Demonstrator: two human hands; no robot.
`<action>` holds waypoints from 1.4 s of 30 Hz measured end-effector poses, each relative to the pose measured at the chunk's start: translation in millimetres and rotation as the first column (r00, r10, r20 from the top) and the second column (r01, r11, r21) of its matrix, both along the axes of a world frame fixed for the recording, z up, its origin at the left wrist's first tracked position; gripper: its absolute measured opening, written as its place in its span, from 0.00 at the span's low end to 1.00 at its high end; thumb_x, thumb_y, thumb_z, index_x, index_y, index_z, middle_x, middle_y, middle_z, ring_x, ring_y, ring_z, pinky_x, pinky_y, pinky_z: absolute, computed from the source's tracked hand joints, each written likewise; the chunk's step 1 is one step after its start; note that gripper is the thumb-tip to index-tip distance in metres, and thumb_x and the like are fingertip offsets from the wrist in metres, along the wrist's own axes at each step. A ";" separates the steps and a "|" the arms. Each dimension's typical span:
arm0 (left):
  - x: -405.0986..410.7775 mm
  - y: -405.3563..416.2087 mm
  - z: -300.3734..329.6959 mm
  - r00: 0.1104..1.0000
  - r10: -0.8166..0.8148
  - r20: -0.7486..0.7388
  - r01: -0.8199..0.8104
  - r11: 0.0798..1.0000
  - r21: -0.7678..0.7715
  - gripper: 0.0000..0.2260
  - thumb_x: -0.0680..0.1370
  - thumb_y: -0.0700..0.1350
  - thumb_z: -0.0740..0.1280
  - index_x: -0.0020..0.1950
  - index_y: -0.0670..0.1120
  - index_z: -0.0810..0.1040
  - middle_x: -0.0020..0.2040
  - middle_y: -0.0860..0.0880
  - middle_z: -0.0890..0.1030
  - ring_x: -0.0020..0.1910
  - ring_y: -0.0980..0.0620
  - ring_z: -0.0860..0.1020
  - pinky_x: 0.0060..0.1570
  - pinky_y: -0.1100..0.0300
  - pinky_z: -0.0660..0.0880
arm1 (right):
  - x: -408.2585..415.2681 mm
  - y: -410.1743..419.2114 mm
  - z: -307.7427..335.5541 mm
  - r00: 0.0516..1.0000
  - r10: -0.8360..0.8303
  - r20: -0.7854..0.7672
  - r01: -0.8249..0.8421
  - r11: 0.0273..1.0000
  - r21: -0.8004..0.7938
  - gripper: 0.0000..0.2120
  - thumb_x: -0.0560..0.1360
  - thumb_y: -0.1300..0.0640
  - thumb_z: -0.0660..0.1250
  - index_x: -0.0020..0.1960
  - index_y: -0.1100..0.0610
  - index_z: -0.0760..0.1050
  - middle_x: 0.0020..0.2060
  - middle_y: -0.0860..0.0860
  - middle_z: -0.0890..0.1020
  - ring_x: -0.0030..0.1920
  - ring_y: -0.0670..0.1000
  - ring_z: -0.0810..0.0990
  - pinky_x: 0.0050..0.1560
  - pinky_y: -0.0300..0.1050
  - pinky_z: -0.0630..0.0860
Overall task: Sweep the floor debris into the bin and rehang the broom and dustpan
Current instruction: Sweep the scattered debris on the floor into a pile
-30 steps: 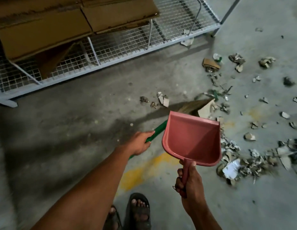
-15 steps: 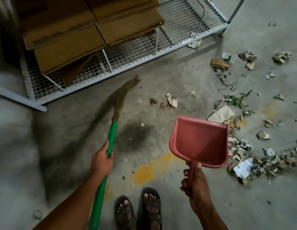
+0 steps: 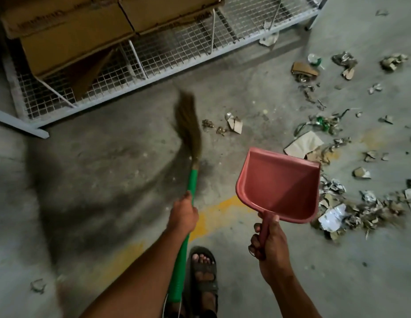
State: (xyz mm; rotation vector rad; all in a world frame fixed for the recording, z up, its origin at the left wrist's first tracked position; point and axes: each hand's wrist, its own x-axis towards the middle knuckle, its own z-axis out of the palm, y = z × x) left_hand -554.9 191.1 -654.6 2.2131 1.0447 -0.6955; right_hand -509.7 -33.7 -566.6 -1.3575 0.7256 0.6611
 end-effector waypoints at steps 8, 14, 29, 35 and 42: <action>67.5 -76.6 23.3 0.949 -0.283 0.140 0.310 0.916 -0.253 0.29 0.80 0.46 0.63 0.82 0.54 0.65 0.70 0.39 0.76 0.64 0.37 0.79 0.64 0.51 0.77 | -1.7 -37.8 5.5 0.993 -0.118 0.017 0.119 0.990 -0.080 0.23 0.86 0.39 0.54 0.62 0.56 0.75 0.34 0.49 0.72 0.24 0.46 0.61 0.26 0.39 0.57; 53.2 -70.0 45.9 0.917 -0.291 0.273 0.355 0.907 -0.225 0.31 0.79 0.46 0.65 0.82 0.51 0.65 0.77 0.46 0.73 0.72 0.44 0.75 0.72 0.52 0.72 | 7.2 -55.7 27.8 0.984 -0.173 0.045 0.176 0.981 -0.081 0.23 0.87 0.40 0.53 0.63 0.57 0.74 0.34 0.49 0.72 0.24 0.46 0.61 0.26 0.40 0.56; -79.1 26.4 88.3 0.984 0.139 -0.111 -0.118 0.976 0.181 0.20 0.80 0.43 0.67 0.71 0.38 0.74 0.62 0.35 0.82 0.61 0.34 0.81 0.59 0.47 0.78 | 13.4 -44.4 67.6 0.991 -0.115 0.070 0.118 0.992 -0.039 0.27 0.86 0.37 0.54 0.65 0.60 0.72 0.35 0.48 0.71 0.27 0.47 0.63 0.30 0.43 0.56; -60.0 -44.9 81.3 0.983 -0.044 -0.177 0.043 0.999 -0.010 0.21 0.80 0.46 0.66 0.73 0.47 0.73 0.59 0.40 0.82 0.56 0.39 0.83 0.55 0.50 0.81 | 7.3 -55.2 59.6 0.991 -0.116 0.063 0.120 0.991 -0.063 0.28 0.86 0.37 0.53 0.66 0.61 0.72 0.36 0.49 0.71 0.27 0.47 0.63 0.29 0.43 0.57; -1.0 -130.7 81.6 0.985 -0.168 -0.034 0.146 0.926 -0.349 0.32 0.77 0.48 0.65 0.82 0.55 0.65 0.62 0.41 0.83 0.53 0.42 0.84 0.52 0.54 0.82 | -13.1 -72.9 55.1 0.982 -0.173 0.071 0.180 0.977 -0.116 0.19 0.85 0.39 0.61 0.59 0.56 0.73 0.36 0.49 0.69 0.27 0.46 0.63 0.28 0.42 0.57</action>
